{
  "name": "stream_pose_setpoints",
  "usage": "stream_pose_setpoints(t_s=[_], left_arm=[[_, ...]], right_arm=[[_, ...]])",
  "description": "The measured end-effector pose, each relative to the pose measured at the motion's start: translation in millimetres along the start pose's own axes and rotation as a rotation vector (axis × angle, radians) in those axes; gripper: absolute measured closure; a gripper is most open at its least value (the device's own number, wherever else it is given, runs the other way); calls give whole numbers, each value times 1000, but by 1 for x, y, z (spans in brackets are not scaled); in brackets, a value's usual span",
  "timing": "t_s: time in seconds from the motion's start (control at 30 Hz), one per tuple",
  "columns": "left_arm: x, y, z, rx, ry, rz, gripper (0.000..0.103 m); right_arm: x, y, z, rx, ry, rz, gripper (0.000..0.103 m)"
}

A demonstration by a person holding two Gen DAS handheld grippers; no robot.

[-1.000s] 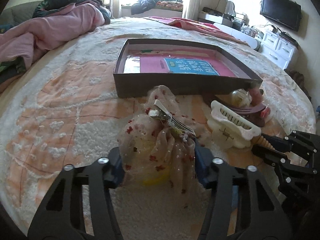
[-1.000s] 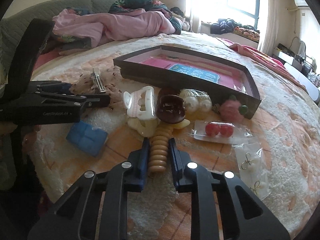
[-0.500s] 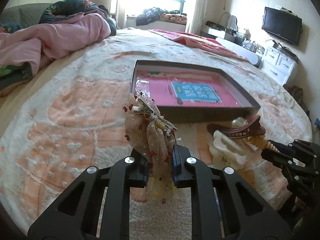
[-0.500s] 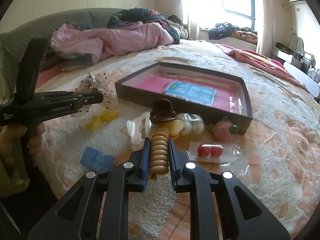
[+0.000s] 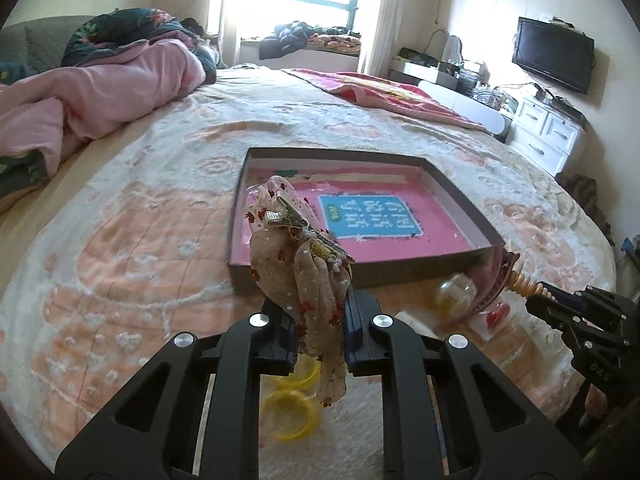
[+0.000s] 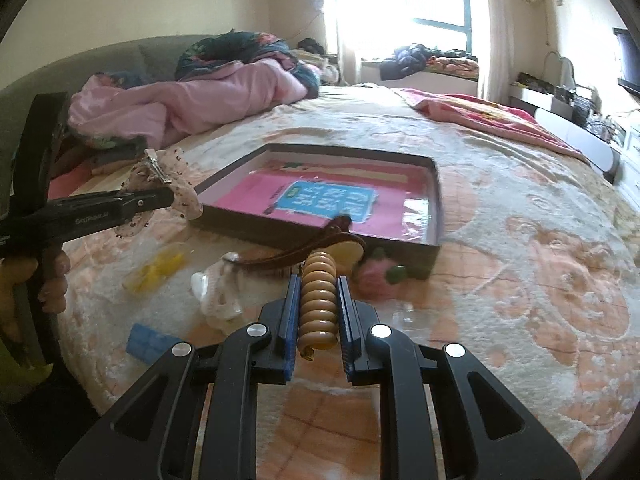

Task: Organize jewelry
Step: 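Carry the pouch into the tray with the left tool while the right tool carries the hair tie there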

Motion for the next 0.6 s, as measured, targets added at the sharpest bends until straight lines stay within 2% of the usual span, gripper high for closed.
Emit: stream_pose_setpoints(t_s=[0.1, 0.33, 0.43, 0.6], left_arm=[[-8, 6, 5, 0, -12, 11, 93], [-24, 17, 16, 7, -38, 30, 93], [-30, 21, 20, 9, -46, 39, 93], [-39, 27, 26, 12, -54, 46, 93]], right_arm=[[-8, -1, 3, 63, 0, 1, 86], [-22, -11, 0, 142, 18, 37, 86], [-24, -17, -1, 186, 87, 43, 86], [-22, -22, -9, 197, 174, 54, 86]])
Point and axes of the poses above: each gripper's, at about its wrist camera, not at the fingertips, and z roughly the way its jaws point, x to its left, y to its top, the point moved 2 cm from there along z, roughly the way its jaws point, and after that the axes turned 3 degrees about -y, right-handed, at the moved point
